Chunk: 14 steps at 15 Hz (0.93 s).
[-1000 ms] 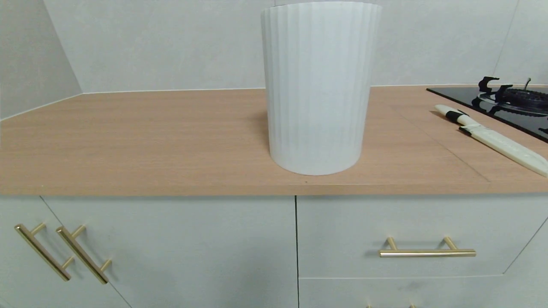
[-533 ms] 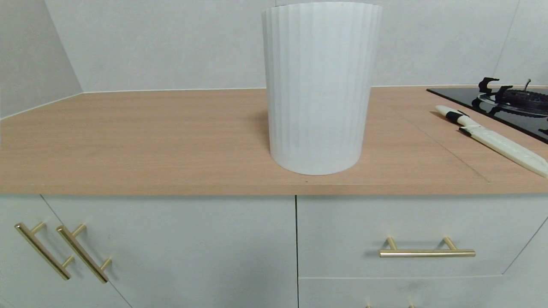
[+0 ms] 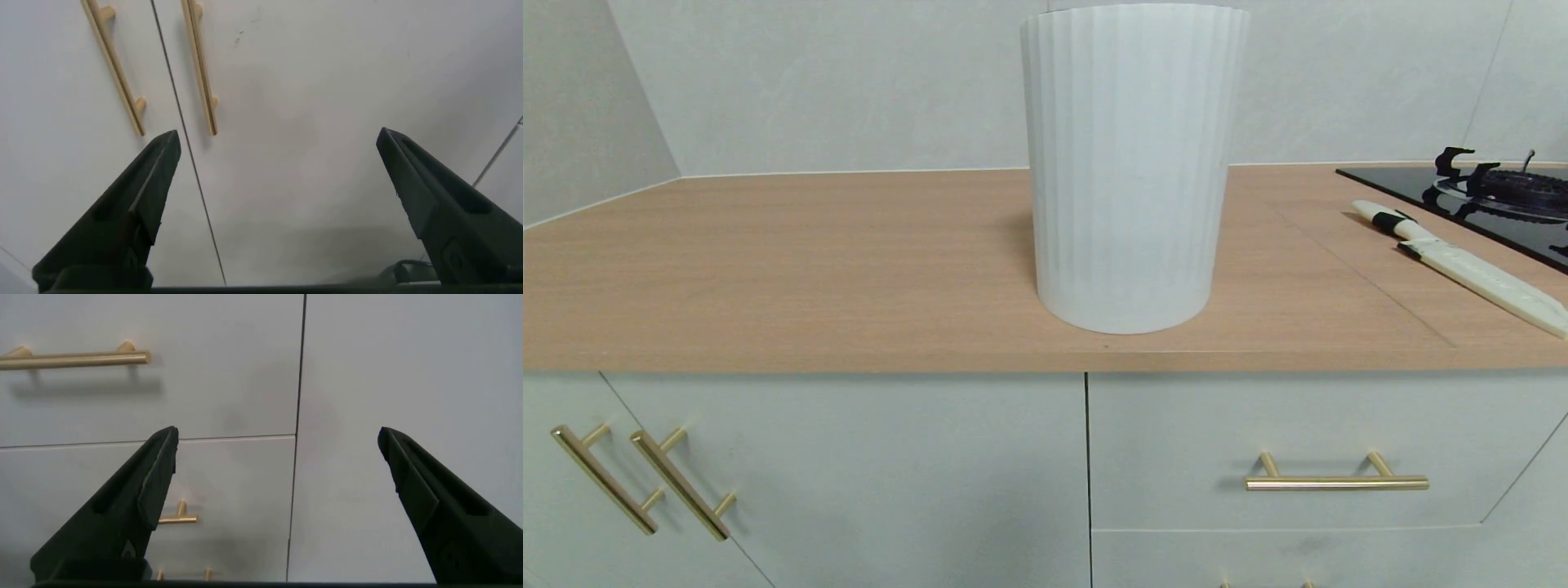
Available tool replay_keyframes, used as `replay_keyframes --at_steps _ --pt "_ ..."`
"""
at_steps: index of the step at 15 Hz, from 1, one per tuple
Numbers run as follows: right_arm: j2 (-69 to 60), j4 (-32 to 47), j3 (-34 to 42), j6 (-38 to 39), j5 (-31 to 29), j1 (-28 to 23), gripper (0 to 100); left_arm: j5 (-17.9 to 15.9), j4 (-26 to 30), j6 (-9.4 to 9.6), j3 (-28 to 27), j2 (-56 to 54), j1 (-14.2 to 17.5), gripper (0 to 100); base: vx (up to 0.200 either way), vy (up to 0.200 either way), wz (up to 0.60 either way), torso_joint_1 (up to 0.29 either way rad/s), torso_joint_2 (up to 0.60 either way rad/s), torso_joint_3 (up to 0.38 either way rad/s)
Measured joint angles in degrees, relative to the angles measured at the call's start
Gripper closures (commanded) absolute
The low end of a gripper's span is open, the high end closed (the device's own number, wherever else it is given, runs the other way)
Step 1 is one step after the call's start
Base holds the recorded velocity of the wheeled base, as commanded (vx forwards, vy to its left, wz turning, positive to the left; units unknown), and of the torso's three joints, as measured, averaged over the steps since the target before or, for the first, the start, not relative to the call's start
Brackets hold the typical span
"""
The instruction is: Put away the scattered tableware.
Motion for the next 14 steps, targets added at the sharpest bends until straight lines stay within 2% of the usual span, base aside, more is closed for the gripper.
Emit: replay_keyframes --at_steps 3,7,14 --pt "0.0 0.0 0.0 0.0 0.1 0.0 0 0.0 0.0 0.0 0.0 0.0 0.0 0 0.0 0.0 0.0 0.0 0.0 0.0" --pt "0.0 0.0 0.0 0.0 0.1 0.0 0 0.0 0.1 0.0 0.0 0.0 0.0 0 0.0 0.0 0.0 0.063 -0.23 -0.238" --pt "0.0 0.0 0.0 0.0 0.1 0.0 0 0.0 0.0 -0.02 0.0 0.0 0.0 0 0.0 0.0 0.0 0.176 -0.5 -0.291"
